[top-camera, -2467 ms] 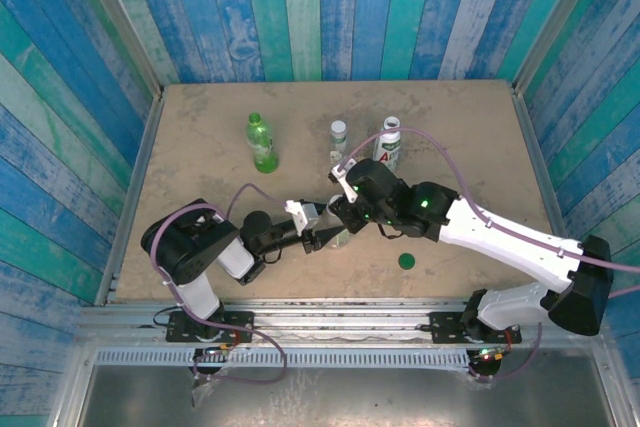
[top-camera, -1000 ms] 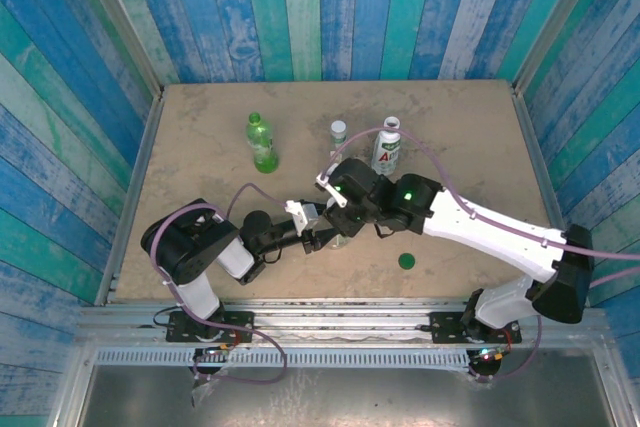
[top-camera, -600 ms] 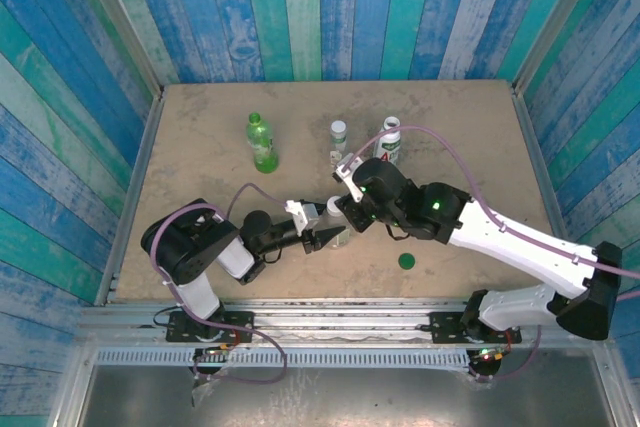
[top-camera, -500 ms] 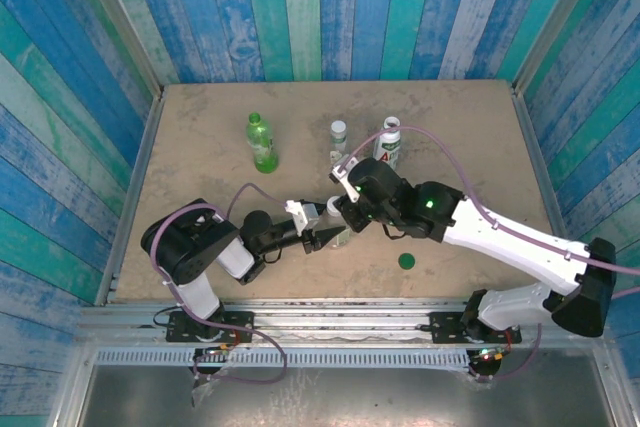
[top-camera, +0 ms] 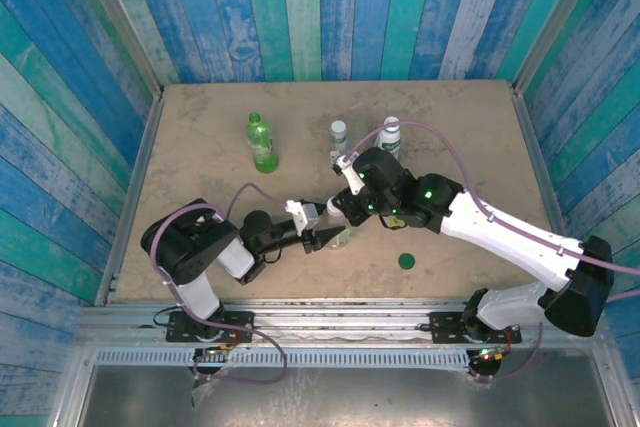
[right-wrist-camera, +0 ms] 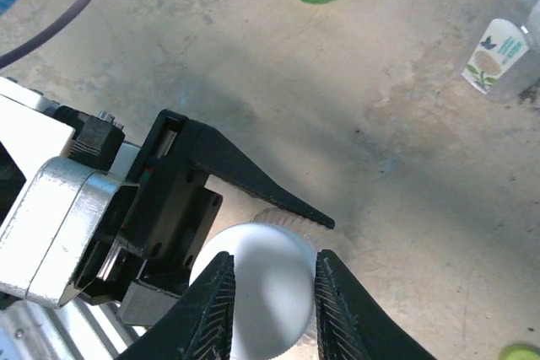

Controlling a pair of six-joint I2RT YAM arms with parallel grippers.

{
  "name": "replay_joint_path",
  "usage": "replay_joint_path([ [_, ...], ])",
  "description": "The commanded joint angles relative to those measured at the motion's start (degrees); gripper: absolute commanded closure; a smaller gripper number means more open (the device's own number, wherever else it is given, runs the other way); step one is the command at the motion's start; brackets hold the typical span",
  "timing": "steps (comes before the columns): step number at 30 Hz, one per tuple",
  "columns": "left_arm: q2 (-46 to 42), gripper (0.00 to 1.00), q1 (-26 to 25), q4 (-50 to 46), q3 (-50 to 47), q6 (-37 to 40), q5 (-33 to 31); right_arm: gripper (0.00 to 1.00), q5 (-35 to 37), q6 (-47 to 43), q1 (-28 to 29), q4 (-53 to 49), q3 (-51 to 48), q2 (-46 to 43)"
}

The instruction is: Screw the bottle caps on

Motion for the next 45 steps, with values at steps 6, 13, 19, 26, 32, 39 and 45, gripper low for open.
replay_joint_path([
  [6, -0.5, 0.47, -0.3, -4.2, 0.5, -1.5, -0.2, 0.8, -12.3, 1.1, 0.1, -6.3, -5.4, -0.8],
  [13, -0.2, 0.46, -0.3, -4.4, 0.9, -1.9, 0.0, 0.83, -10.8, 1.0, 2.8, -4.5, -5.4, -6.9],
  [19, -0.1, 0.46, -0.3, -4.2, 0.6, -1.7, 0.3, 0.69, -1.8, 0.6, 1.2, -2.1, -3.5, -7.7],
  [26, -0.3, 0.46, -0.3, -4.2, 0.5, -1.2, 0.5, 0.65, -5.4, -0.2, -3.8, 0.0, -1.1, -2.7],
  [32, -0.2, 0.46, -0.3, -4.1, 0.6, -1.2, 0.5, 0.73, -10.0, -1.5, -4.6, -1.4, -1.5, -1.4],
  [39, -0.6, 0.46, -0.3, -4.3, 0.6, -1.4, 0.3, 0.77, -18.7, -0.9, -1.1, -2.0, -7.3, -5.3],
  [45, -1.1, 0.46, -0.3, -4.8, 0.6, -1.2, 0.3, 0.76, -12.4, -1.3, 0.2, -2.0, -5.6, -8.9],
])
